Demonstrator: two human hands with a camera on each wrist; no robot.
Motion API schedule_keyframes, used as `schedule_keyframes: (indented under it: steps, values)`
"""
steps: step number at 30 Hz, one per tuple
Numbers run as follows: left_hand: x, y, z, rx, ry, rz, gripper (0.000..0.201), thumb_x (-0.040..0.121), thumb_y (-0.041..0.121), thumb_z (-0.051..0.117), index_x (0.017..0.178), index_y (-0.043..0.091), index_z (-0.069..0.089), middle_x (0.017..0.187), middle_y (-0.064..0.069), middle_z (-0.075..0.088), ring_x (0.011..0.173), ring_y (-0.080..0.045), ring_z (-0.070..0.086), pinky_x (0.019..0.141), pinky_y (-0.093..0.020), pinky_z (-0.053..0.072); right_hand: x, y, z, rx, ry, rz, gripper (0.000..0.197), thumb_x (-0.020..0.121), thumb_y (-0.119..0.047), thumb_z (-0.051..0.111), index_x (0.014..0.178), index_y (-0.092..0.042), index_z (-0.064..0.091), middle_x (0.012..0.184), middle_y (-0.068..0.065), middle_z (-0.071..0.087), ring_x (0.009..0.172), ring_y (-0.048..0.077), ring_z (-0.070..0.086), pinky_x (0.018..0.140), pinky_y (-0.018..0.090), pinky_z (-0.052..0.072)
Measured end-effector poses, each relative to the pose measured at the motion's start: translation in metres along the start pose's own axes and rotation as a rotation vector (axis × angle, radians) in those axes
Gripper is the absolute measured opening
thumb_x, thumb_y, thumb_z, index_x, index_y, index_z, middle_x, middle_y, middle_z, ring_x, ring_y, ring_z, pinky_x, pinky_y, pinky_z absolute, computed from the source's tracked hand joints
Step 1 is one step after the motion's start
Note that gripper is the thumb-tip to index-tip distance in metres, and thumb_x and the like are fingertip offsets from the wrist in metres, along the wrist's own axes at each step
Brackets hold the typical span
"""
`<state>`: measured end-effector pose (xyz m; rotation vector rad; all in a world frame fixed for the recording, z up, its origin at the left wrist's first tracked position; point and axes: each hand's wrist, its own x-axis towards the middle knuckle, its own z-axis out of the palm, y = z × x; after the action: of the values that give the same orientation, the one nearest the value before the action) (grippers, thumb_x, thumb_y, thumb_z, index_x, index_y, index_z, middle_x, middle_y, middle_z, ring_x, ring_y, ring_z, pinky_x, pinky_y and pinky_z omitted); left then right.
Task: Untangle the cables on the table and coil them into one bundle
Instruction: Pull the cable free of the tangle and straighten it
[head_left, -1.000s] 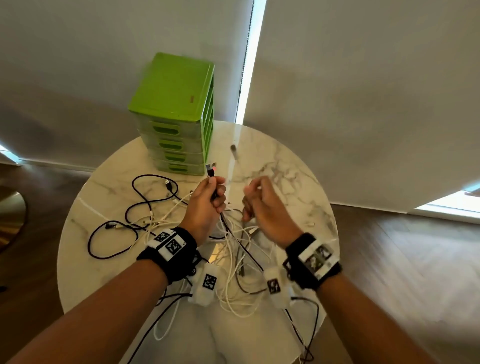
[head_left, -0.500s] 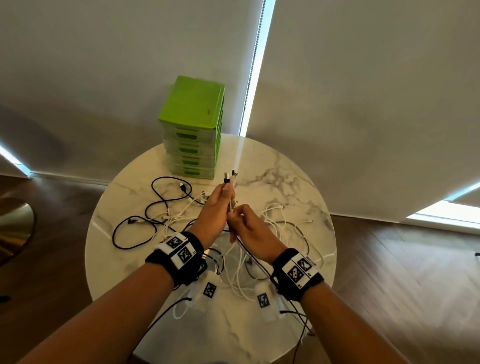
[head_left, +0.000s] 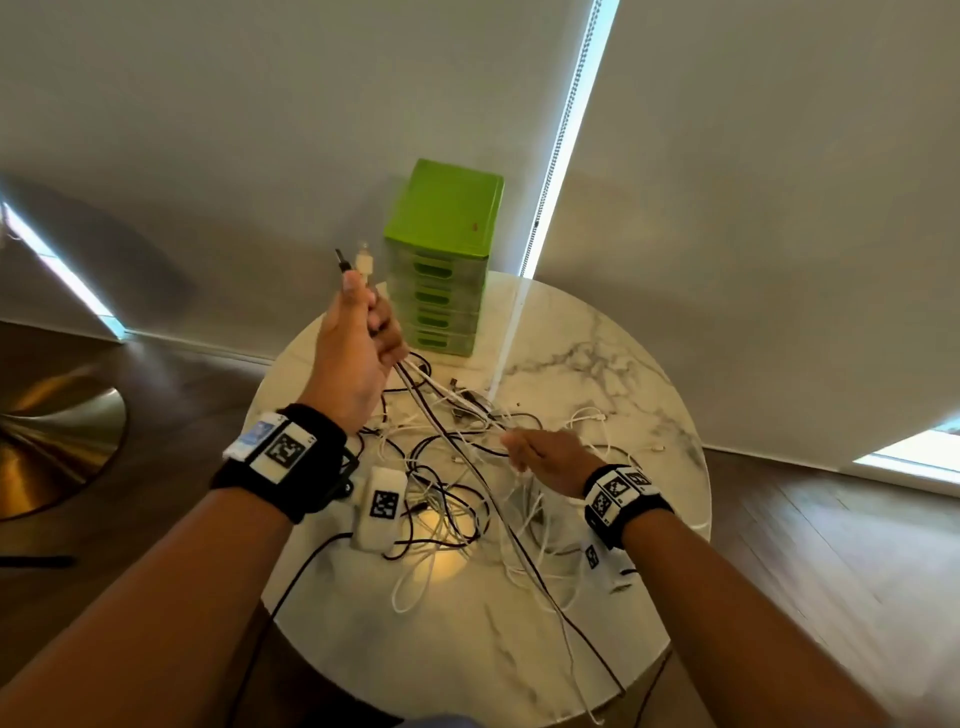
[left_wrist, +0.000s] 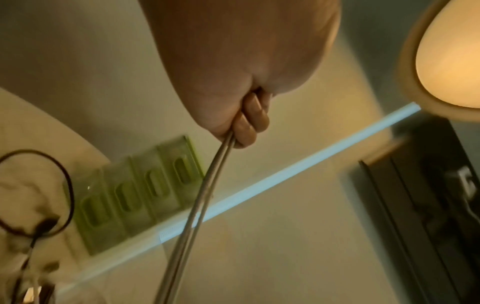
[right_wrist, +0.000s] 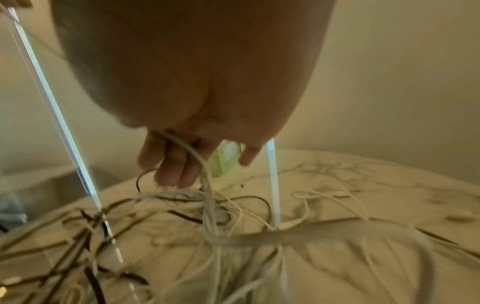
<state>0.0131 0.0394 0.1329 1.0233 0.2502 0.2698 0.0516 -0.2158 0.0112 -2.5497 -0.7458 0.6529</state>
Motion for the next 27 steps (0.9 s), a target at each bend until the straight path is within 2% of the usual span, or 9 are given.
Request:
schedule_keyframes:
  steps: [3, 6, 11, 15, 18, 20, 24, 25, 27]
  values:
    - [0.002, 0.004, -0.013, 0.071, -0.029, 0.031, 0.030, 0.110, 0.045, 0.033, 0.088, 0.026, 0.044, 0.061, 0.011, 0.033, 0.055, -0.007, 0.026, 0.053, -0.022, 0.026, 0.012, -0.011, -0.008, -0.094, 0.118, 0.112, 0.058, 0.101, -0.064, 0.014, 0.088, -0.025, 0.055, 0.077, -0.009, 0.060, 0.084, 0.019, 0.059, 0.103, 0.047, 0.032]
    - [-0.007, -0.020, -0.022, 0.361, -0.109, -0.004, 0.022, 0.107, 0.046, 0.043, 0.099, 0.028, 0.053, 0.065, 0.012, 0.032, 0.058, -0.007, 0.031, 0.056, -0.024, 0.030, 0.029, -0.038, -0.019, 0.002, 0.309, 0.133, 0.047, 0.107, -0.052, 0.026, 0.084, -0.022, 0.055, 0.084, 0.004, 0.069, 0.088, 0.032, 0.065, 0.096, 0.046, 0.041]
    - [-0.015, -0.060, -0.020, 0.450, -0.100, -0.257, 0.035, 0.104, 0.050, 0.047, 0.098, 0.018, 0.059, 0.064, 0.010, 0.034, 0.057, -0.011, 0.031, 0.053, -0.026, 0.027, 0.025, -0.083, -0.019, 0.124, 0.530, -0.151, 0.048, 0.106, -0.049, 0.030, 0.082, -0.017, 0.056, 0.069, 0.003, 0.063, 0.065, 0.030, 0.060, 0.071, 0.047, 0.049]
    - [-0.014, -0.066, -0.006, 0.454, -0.126, -0.294, 0.036, 0.105, 0.051, 0.045, 0.098, 0.027, 0.071, 0.070, 0.011, 0.055, 0.061, -0.005, 0.047, 0.060, -0.027, 0.036, 0.012, -0.097, -0.011, 0.048, 0.445, -0.262, 0.029, 0.108, -0.039, 0.029, 0.088, -0.032, 0.048, 0.070, -0.012, 0.056, 0.060, 0.011, 0.052, 0.079, 0.041, 0.043]
    - [-0.012, -0.062, 0.006, 0.449, -0.123, -0.248, 0.037, 0.109, 0.044, 0.039, 0.114, 0.022, 0.069, 0.084, 0.003, 0.054, 0.074, -0.009, 0.048, 0.067, -0.025, 0.039, 0.005, -0.087, -0.002, 0.162, 0.338, -0.210, 0.041, 0.107, -0.051, 0.025, 0.080, -0.035, 0.050, 0.061, -0.015, 0.055, 0.060, 0.000, 0.054, 0.083, 0.040, 0.044]
    - [-0.012, -0.059, 0.011, 0.411, -0.132, -0.236, 0.044, 0.109, 0.043, 0.037, 0.128, 0.010, 0.061, 0.082, 0.003, 0.048, 0.075, -0.009, 0.050, 0.064, -0.022, 0.039, 0.003, -0.076, 0.003, 0.283, 0.239, -0.148, 0.052, 0.106, -0.057, 0.026, 0.074, -0.030, 0.058, 0.062, -0.010, 0.060, 0.063, 0.001, 0.059, 0.085, 0.039, 0.048]
    - [-0.014, -0.052, 0.014, 0.185, -0.169, -0.268, 0.029, 0.109, 0.041, 0.038, 0.122, 0.027, 0.061, 0.068, 0.007, 0.041, 0.060, -0.010, 0.047, 0.048, -0.018, 0.037, 0.006, -0.050, 0.009, 0.306, 0.189, -0.143, 0.051, 0.103, -0.062, 0.026, 0.076, -0.029, 0.055, 0.070, -0.008, 0.060, 0.068, 0.011, 0.058, 0.078, 0.040, 0.051]
    - [-0.012, -0.049, 0.012, 0.142, -0.169, -0.271, 0.034, 0.109, 0.040, 0.039, 0.129, 0.023, 0.060, 0.066, 0.007, 0.037, 0.055, -0.009, 0.040, 0.046, -0.017, 0.033, 0.007, -0.043, 0.010, 0.262, 0.173, -0.126, 0.052, 0.102, -0.063, 0.025, 0.077, -0.028, 0.054, 0.071, -0.008, 0.059, 0.069, 0.012, 0.057, 0.079, 0.040, 0.050]
    - [-0.004, -0.040, 0.005, 0.131, -0.163, -0.259, 0.053, 0.109, 0.040, 0.041, 0.141, -0.003, 0.043, 0.065, 0.007, 0.030, 0.051, -0.007, 0.028, 0.047, -0.021, 0.024, 0.006, -0.029, 0.011, 0.149, 0.131, -0.072, 0.051, 0.104, -0.060, 0.028, 0.082, -0.024, 0.056, 0.074, -0.008, 0.058, 0.071, 0.011, 0.056, 0.082, 0.041, 0.046]
